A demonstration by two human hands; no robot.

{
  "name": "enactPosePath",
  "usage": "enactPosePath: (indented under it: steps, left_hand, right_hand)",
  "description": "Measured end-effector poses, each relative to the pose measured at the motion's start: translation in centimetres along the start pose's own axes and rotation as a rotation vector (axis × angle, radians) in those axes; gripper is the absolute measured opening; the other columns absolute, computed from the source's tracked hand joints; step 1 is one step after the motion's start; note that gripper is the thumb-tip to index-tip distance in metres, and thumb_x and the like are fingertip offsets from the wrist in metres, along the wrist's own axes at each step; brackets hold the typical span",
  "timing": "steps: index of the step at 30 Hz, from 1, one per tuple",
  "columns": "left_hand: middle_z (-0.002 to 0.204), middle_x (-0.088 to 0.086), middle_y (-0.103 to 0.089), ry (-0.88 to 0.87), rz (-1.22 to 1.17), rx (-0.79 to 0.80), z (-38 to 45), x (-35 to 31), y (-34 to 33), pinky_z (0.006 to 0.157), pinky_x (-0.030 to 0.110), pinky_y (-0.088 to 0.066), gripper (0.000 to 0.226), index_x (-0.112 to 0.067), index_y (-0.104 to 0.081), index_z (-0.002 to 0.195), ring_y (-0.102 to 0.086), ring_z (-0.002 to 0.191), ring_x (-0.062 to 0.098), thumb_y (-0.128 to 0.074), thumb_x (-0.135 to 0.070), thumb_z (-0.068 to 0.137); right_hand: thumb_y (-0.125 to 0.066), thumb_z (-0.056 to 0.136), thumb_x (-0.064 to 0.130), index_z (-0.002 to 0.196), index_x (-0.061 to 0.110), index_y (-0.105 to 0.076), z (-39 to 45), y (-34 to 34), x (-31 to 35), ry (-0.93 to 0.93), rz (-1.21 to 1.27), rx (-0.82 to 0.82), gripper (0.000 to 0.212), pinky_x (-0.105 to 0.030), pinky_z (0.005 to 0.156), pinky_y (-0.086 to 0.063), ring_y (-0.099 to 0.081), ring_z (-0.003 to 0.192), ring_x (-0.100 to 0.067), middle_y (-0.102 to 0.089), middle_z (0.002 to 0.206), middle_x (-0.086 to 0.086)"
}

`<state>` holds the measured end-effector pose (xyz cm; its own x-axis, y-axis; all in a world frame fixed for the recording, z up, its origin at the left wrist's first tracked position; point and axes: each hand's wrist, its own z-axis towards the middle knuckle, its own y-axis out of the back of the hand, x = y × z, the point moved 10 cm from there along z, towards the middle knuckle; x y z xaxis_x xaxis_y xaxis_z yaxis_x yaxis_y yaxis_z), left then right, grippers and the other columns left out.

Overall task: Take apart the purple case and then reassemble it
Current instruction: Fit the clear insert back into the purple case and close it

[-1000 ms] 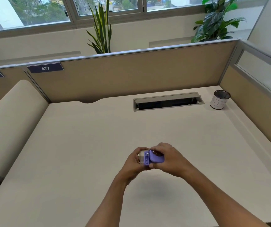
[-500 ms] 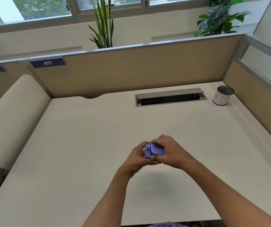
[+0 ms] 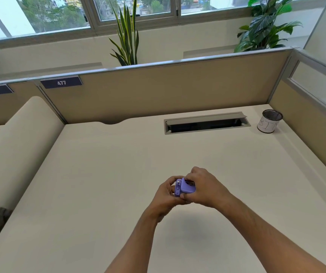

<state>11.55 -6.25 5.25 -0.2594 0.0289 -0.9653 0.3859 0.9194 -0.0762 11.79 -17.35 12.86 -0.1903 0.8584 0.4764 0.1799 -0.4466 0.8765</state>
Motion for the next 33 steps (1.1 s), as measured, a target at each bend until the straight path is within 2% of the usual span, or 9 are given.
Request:
enactPosePath:
  steps: [5, 8, 10, 13, 15, 20, 25, 30, 33]
  left_hand:
    - [0.116, 0.011, -0.079, -0.024, -0.044, -0.001, -0.2, -0.5, 0.2, 0.085, 0.033, -0.062, 0.069, -0.030, -0.068, 0.129, -0.075, 0.099, 0.022, -0.081, 0.010, 0.074]
    - [0.120, 0.012, -0.077, -0.034, -0.074, -0.006, -0.1, -0.8, 0.6, 0.089, 0.039, -0.062, 0.069, -0.028, -0.067, 0.131, -0.074, 0.104, 0.025, -0.083, 0.007, 0.074]
    - [0.122, 0.015, -0.077, -0.042, -0.119, -0.008, -0.1, -1.0, 0.9, 0.090, 0.041, -0.061, 0.069, -0.025, -0.066, 0.132, -0.074, 0.107, 0.027, -0.086, 0.003, 0.072]
    - [0.123, 0.019, -0.076, -0.060, -0.196, -0.035, 0.1, -1.5, 1.7, 0.090, 0.039, -0.061, 0.065, -0.022, -0.068, 0.126, -0.074, 0.107, 0.032, -0.087, 0.006, 0.070]
    - [0.123, 0.018, -0.076, -0.072, -0.201, -0.051, 0.3, -1.6, 2.2, 0.089, 0.037, -0.062, 0.062, -0.022, -0.070, 0.122, -0.075, 0.107, 0.030, -0.086, 0.009, 0.071]
    - [0.124, 0.014, -0.076, -0.060, -0.169, -0.059, 0.1, -0.9, 2.4, 0.094, 0.042, -0.060, 0.061, -0.025, -0.070, 0.121, -0.073, 0.108, 0.028, -0.088, 0.003, 0.069]
    - [0.125, 0.012, -0.076, -0.058, -0.179, -0.032, 0.1, -0.7, 1.7, 0.090, 0.037, -0.062, 0.061, -0.022, -0.069, 0.121, -0.074, 0.110, 0.030, -0.091, 0.004, 0.071]
    - [0.127, 0.018, -0.074, -0.025, -0.259, 0.002, 0.1, 0.1, 1.2, 0.091, 0.042, -0.062, 0.061, -0.015, -0.068, 0.125, -0.075, 0.106, 0.039, -0.089, 0.005, 0.071]
    - [0.123, 0.021, -0.075, 0.013, -0.309, 0.018, 0.1, 0.7, 1.1, 0.089, 0.036, -0.062, 0.058, -0.015, -0.070, 0.126, -0.077, 0.098, 0.039, -0.088, 0.002, 0.074]
  right_hand:
    - [-0.075, 0.078, 0.050, 0.105, 0.023, -0.069, 0.2, -0.2, -0.1, 0.001, 0.026, 0.012, 0.039, -0.027, 0.076, -0.045, -0.047, 0.094, -0.017, -0.049, 0.099, 0.001]
    - [-0.073, 0.073, 0.065, 0.114, 0.029, -0.069, 0.5, -0.3, -0.2, 0.014, 0.048, 0.043, 0.054, -0.027, 0.084, -0.043, -0.044, 0.100, -0.014, -0.049, 0.106, 0.006]
    - [-0.068, 0.069, 0.075, 0.116, 0.033, -0.069, 0.5, -0.1, -0.9, -0.037, 0.227, 0.055, 0.064, -0.027, 0.091, -0.045, -0.048, 0.106, -0.010, -0.053, 0.114, 0.011]
    - [-0.062, 0.081, 0.069, 0.111, 0.032, -0.071, 0.1, 0.3, -3.3, -0.199, 0.683, -0.041, 0.048, -0.031, 0.092, -0.054, -0.064, 0.106, -0.011, -0.066, 0.115, 0.010]
    - [-0.062, 0.094, 0.055, 0.104, 0.026, -0.075, -0.4, -0.3, -5.0, -0.314, 0.861, -0.063, 0.033, -0.035, 0.087, -0.058, -0.071, 0.093, -0.016, -0.077, 0.104, 0.001]
    - [-0.067, 0.096, 0.035, 0.092, 0.007, -0.081, -1.4, -2.0, -5.8, -0.391, 1.119, 0.000, 0.031, -0.027, 0.064, -0.057, -0.070, 0.070, -0.020, -0.079, 0.085, -0.013]
    - [-0.071, 0.094, 0.031, 0.083, 0.007, -0.081, -1.6, -2.2, -6.4, -0.458, 1.154, -0.031, 0.029, -0.026, 0.058, -0.053, -0.065, 0.063, -0.021, -0.076, 0.076, -0.015]
    - [-0.075, 0.090, 0.034, 0.067, 0.015, -0.077, -1.3, -2.1, -6.6, -0.504, 1.126, -0.062, 0.030, -0.021, 0.050, -0.044, -0.061, 0.053, -0.018, -0.070, 0.062, -0.006]
    - [-0.074, 0.091, 0.036, 0.070, 0.014, -0.077, -1.4, -2.3, -6.9, -0.529, 1.159, -0.088, 0.031, -0.022, 0.049, -0.043, -0.063, 0.052, -0.017, -0.069, 0.060, -0.005]
